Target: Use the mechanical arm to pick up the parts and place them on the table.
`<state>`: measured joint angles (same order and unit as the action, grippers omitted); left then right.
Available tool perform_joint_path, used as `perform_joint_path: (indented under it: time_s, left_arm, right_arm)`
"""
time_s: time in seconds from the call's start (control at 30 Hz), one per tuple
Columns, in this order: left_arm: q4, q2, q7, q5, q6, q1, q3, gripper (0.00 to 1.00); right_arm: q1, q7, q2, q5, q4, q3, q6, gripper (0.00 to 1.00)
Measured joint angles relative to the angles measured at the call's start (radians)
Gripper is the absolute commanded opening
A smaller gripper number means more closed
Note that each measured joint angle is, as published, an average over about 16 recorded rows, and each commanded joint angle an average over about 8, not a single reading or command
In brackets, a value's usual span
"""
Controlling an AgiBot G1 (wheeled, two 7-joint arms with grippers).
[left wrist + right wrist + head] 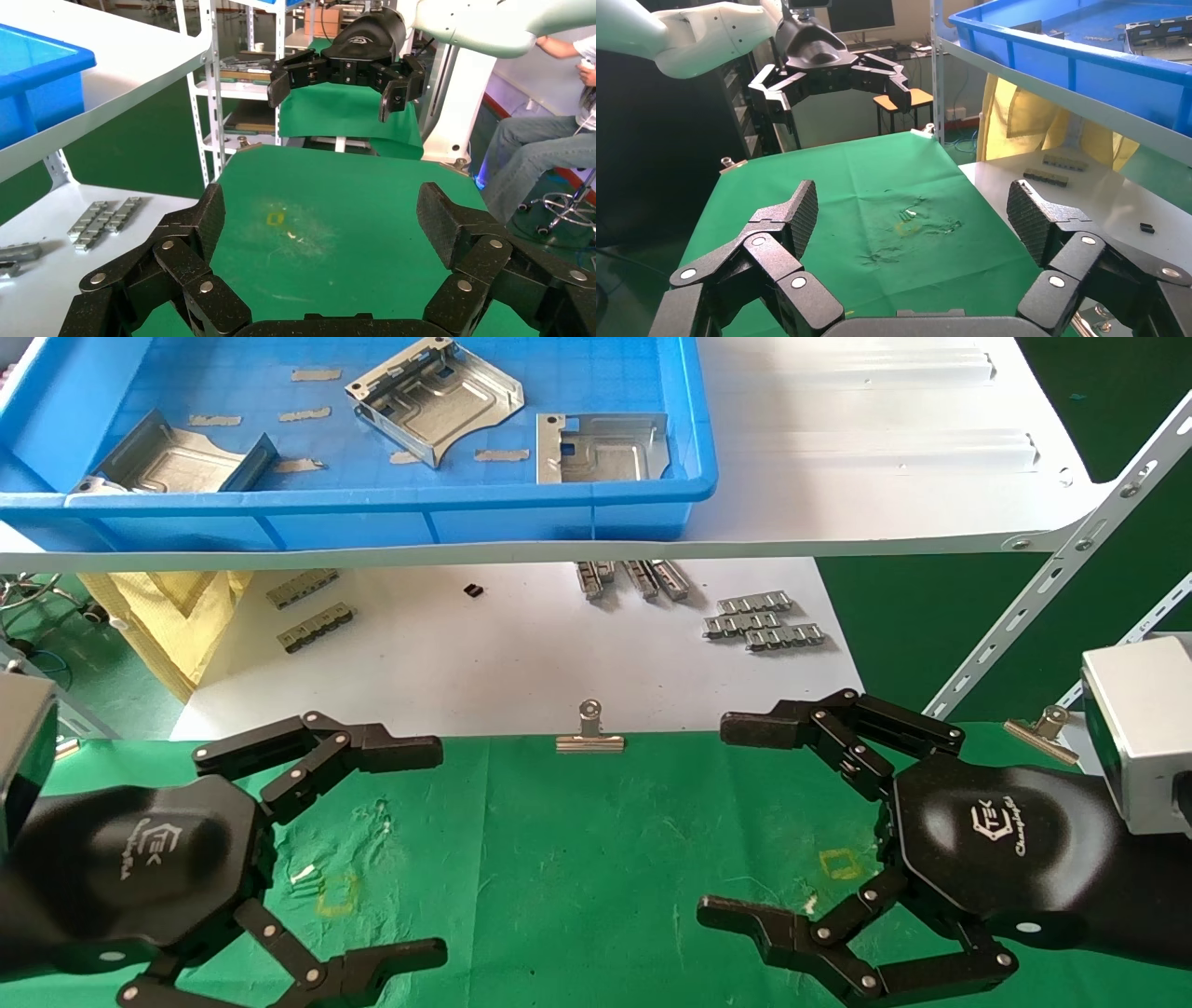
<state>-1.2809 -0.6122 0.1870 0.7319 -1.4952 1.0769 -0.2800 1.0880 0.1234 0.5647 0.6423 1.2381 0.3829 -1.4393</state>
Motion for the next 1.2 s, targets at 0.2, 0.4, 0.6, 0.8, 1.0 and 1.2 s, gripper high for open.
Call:
perform_joint_path:
  time_s: [0.2, 0.4, 0.6, 0.8, 1.0, 1.2]
  left_arm:
    - [0.000, 0.000, 0.000, 0.000, 0.000, 0.000, 0.000, 1.00]
    - [0.000, 0.000, 0.000, 0.000, 0.000, 0.000, 0.000, 1.00]
    - [0.000, 0.000, 0.000, 0.000, 0.000, 0.000, 0.000, 1.00]
    - [0.000, 0.000, 0.000, 0.000, 0.000, 0.000, 0.000, 1.00]
    - [0.000, 0.000, 0.000, 0.000, 0.000, 0.000, 0.000, 1.00]
    - [0.000, 0.000, 0.000, 0.000, 0.000, 0.000, 0.000, 1.00]
  right_arm:
    - [0.000, 0.000, 0.000, 0.000, 0.000, 0.000, 0.000, 1.00]
    - [0.000, 0.000, 0.000, 0.000, 0.000, 0.000, 0.000, 1.00]
    - [0.000, 0.000, 0.000, 0.000, 0.000, 0.000, 0.000, 1.00]
    - [0.000, 0.000, 0.000, 0.000, 0.000, 0.000, 0.000, 1.00]
    - [0.000, 0.000, 0.000, 0.000, 0.000, 0.000, 0.000, 1.00]
    - [0.000, 0.000, 0.000, 0.000, 0.000, 0.000, 0.000, 1.00]
